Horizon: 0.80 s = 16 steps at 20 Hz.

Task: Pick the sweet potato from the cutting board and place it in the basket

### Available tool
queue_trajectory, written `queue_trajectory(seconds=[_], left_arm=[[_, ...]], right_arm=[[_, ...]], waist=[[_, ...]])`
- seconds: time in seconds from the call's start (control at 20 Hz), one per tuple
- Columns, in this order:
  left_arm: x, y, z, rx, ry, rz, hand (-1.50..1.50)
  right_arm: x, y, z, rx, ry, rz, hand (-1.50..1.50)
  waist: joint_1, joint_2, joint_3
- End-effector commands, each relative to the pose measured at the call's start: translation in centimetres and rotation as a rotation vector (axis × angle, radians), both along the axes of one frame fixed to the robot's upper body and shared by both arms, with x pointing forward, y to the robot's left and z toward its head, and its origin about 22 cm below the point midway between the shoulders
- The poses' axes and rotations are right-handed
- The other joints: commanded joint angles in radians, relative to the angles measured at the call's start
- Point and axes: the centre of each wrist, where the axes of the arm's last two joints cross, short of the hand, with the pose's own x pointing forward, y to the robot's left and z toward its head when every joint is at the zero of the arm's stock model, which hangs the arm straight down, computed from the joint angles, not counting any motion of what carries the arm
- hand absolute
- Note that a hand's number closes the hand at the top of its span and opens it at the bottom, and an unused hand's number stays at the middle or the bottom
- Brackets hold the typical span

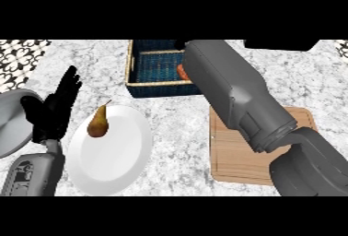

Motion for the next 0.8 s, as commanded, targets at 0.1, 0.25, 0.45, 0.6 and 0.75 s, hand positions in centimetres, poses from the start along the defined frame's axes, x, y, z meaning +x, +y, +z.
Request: queue_trajectory(seconds=[0.1,0.25,0.45,0.6,0.75], left_arm=[[-0.9,2.1,0.3,0.025,0.007,0.048,0.0],[-1.6,2.3,-0.4,-0.001,0.037,0.073,0.0],[-1.4,2.9,-0.7,-0.001,0.041,0.103,0.0],[-2.4,2.6,-2.2,0.012,0.039,0.115,0.0],[-2.6,3.6,-1.3,-0.004,0.048,0.144,0.0]], right_arm=[[-0.1,0.7,1.2,0.226,-0.147,-0.118,-1.5],[-0.4,0.0,-1.0,0.31,-0.199,-0.137,-1.5],[-0.8,-1.0,-2.5,0.361,-0.193,-0.097,-1.5],[-1.7,-1.1,-4.0,0.374,-0.207,-0.052,-1.5],[-2.4,-2.5,-5.0,0.376,-0.211,-0.009,-1.5]], waist=[[-0.036,-0.017,0.0],[-0.07,-0.03,0.001],[-0.103,-0.036,0.002],[-0.117,-0.042,0.001],[-0.131,-0.047,0.002]])
